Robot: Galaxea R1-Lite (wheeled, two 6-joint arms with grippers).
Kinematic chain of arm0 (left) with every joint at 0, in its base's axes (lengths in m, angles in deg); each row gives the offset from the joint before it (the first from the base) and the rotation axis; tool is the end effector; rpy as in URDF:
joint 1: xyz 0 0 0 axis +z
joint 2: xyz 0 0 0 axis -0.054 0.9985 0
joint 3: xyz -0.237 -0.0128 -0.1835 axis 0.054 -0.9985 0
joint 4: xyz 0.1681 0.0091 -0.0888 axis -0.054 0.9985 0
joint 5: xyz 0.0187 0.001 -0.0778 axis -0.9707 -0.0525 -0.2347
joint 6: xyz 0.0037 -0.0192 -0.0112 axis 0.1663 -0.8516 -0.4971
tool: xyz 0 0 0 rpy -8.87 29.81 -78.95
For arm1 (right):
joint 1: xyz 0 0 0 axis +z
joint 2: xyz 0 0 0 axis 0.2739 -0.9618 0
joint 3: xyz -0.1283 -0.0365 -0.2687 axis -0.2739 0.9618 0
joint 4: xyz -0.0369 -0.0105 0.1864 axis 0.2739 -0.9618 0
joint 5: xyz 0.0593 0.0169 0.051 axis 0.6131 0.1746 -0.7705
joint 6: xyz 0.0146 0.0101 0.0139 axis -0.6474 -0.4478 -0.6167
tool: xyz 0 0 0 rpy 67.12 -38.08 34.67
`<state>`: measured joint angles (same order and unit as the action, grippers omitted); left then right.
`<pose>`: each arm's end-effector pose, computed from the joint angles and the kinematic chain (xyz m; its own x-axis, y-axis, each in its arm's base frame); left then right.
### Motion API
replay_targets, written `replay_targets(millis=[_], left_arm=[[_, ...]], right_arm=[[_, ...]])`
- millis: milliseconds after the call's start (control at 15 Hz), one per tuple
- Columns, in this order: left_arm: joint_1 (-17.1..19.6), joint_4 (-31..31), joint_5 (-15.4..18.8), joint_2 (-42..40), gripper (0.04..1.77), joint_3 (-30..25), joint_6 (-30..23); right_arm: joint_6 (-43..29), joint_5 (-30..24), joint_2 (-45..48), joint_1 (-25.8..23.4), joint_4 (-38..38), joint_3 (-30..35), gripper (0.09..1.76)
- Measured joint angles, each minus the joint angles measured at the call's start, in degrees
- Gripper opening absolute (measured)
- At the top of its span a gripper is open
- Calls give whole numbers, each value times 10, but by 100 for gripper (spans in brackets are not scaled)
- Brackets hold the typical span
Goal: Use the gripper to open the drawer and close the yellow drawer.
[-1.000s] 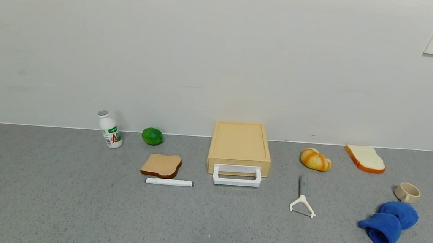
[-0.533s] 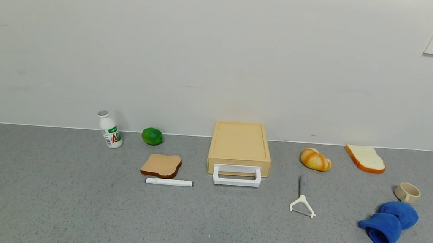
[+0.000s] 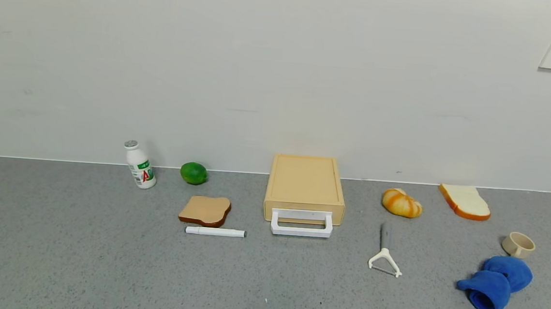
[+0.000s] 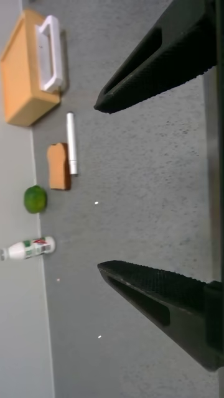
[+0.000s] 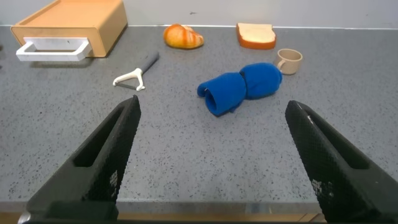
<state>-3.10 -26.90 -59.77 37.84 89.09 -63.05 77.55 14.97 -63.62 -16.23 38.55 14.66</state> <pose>-0.0229 0.0002 0.0794 0.9995 0.0091 0.0301 -0.0104 0.9991 0.0413 -0.0227 0.0001 0.0753 0.9999 -0.0109 -0.0021 0.0109 0.9996 0.0246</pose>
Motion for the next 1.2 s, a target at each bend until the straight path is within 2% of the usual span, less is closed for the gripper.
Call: replay_targets(millis=[67,600,1200], left_arm=[[0,15,1,0,171,-1,-1],[0,16,-4,-1,172,-2,-28],[0,17,-5,0,172,-2,-30]], right_arm=[[0,0,0,0,0,0,171],[0,0,0,0,0,0,171],[2,1,0,0,0,0,171]])
